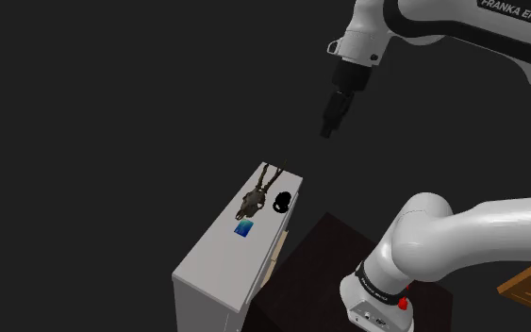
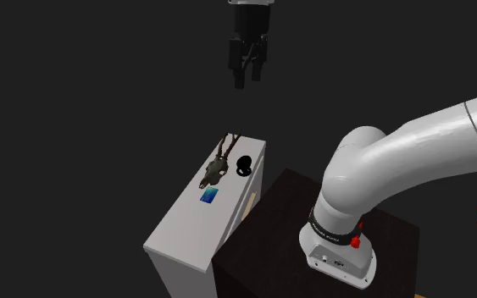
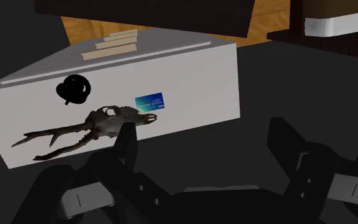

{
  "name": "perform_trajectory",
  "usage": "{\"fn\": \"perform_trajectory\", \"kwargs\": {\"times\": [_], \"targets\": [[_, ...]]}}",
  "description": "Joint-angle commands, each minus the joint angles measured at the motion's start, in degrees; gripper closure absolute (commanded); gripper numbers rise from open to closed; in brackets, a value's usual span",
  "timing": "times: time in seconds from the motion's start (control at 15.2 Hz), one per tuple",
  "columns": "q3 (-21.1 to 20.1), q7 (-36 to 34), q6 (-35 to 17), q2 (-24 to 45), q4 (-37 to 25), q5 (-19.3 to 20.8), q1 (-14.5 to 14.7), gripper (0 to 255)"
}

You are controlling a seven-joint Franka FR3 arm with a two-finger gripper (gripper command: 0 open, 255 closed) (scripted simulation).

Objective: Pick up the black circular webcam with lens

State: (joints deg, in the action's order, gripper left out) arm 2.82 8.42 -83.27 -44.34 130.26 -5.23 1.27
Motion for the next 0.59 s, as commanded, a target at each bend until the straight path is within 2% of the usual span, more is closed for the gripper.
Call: {"fn": "perform_trajectory", "kwargs": {"times": [0.0, 0.53], "targets": [[0.0, 0.0, 0.0, 0.0, 0.0, 0.0, 0.0, 0], [4.0, 5.9, -14.9, 2.8, 11.8, 3.3, -1.5, 0]]}}
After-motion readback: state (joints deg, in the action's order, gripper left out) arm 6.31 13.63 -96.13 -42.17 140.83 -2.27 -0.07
